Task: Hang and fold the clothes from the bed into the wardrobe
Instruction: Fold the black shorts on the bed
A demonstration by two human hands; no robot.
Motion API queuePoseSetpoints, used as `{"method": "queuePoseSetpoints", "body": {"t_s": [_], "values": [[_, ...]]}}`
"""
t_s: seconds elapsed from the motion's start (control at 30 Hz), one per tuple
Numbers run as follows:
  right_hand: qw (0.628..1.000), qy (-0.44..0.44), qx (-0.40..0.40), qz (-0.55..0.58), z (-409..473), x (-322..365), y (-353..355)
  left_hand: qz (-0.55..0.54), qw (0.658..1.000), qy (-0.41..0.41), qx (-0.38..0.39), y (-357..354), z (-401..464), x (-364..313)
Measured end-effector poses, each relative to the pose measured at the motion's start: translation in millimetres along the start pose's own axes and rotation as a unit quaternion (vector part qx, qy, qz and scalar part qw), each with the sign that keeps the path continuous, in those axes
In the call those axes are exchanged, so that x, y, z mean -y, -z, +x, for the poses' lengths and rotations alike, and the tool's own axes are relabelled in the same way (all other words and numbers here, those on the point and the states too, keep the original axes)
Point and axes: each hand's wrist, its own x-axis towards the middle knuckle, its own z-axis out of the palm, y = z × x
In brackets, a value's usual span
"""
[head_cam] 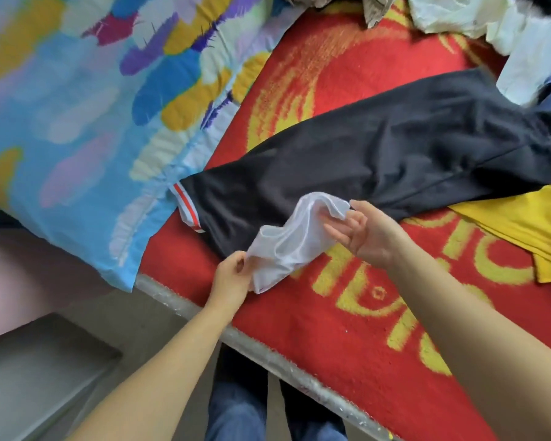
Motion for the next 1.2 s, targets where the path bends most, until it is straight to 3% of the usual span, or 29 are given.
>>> {"method": "queuePoseSetpoints", "body": {"t_s": [0.07, 0.1, 0.13, 0.17, 0.27, 0.3, 0.33, 0.4, 0.5, 0.57, 0.63, 0.7, 0.8, 0.83, 0.9, 0.97, 1.03, 1.13, 1.2], "values": [[0.989, 0.095, 0.000, -0.112, 14.3, -15.3, -16.9, 0.009, 0.998, 0.061, -0.025, 18.8, 8.8, -8.1], [0.960, 0.160, 0.006, -0.231, 16.7, -25.6, -21.3, 0.021, 0.996, 0.081, -0.022, 23.3, 10.1, -11.0], [0.894, 0.233, 0.015, -0.382, 17.9, -37.5, -23.8, 0.040, 0.995, 0.091, -0.020, 26.4, 9.4, -14.1], [0.792, 0.288, 0.033, -0.537, 21.6, -50.6, -27.1, 0.064, 0.994, 0.089, -0.029, 32.2, 11.3, -17.0], [0.457, 0.289, 0.064, -0.839, 30.2, -95.8, -31.3, 0.189, 0.972, -0.030, -0.138, 51.8, 24.0, -26.7], [0.380, 0.277, 0.051, -0.881, 33.1, -108.6, -31.7, 0.237, 0.952, -0.094, -0.169, 58.0, 31.7, -31.1], [0.335, 0.262, 0.038, -0.904, 37.5, -119.4, -31.4, 0.280, 0.930, -0.158, -0.181, 63.1, 43.1, -35.0], [0.305, 0.254, 0.008, -0.918, 49.6, -132.6, -29.3, 0.363, 0.890, -0.235, -0.142, 69.2, 71.8, -48.3], [0.330, 0.304, -0.019, -0.893, 57.5, -139.0, -27.7, 0.507, 0.836, -0.202, -0.054, 71.8, 114.1, -74.9], [0.378, 0.339, -0.018, -0.861, 58.5, -139.8, -28.6, 0.578, 0.801, -0.151, -0.025, 76.6, 136.2, -90.0], [0.433, 0.402, -0.011, -0.806, 62.3, -138.6, -22.5, 0.598, 0.793, -0.116, 0.011, 82.9, 144.6, -104.6], [0.553, 0.423, 0.006, -0.718, 55.4, -128.4, -24.0, 0.546, 0.831, -0.065, 0.082, 92.2, 144.4, -122.8], [0.807, 0.339, 0.054, -0.481, 33.2, -111.6, -32.7, 0.347, 0.918, 0.092, 0.170, 108.0, 134.9, -164.3], [0.867, 0.305, 0.070, -0.387, 26.5, -106.5, -37.3, 0.270, 0.932, 0.137, 0.200, 112.0, 131.7, -181.0], [0.944, 0.220, 0.040, -0.244, 22.8, -99.8, -40.6, 0.156, 0.935, 0.190, 0.255, 108.2, 129.3, -212.3], [0.984, 0.136, 0.022, -0.113, 21.1, -96.9, -34.3, 0.089, 0.940, 0.195, 0.266, 81.4, 127.4, -242.3], [0.993, 0.087, 0.015, 0.075, 17.9, -94.0, -16.9, 0.022, 0.948, 0.199, 0.248, 33.1, 124.3, -263.7], [0.945, 0.087, -0.030, 0.313, 21.6, -90.3, 13.4, -0.046, 0.960, 0.179, 0.210, -41.5, 123.9, -270.1], [0.935, 0.145, -0.115, 0.302, 28.5, -88.5, 31.7, -0.031, 0.977, 0.140, 0.158, -74.8, 129.8, -257.8]]}}
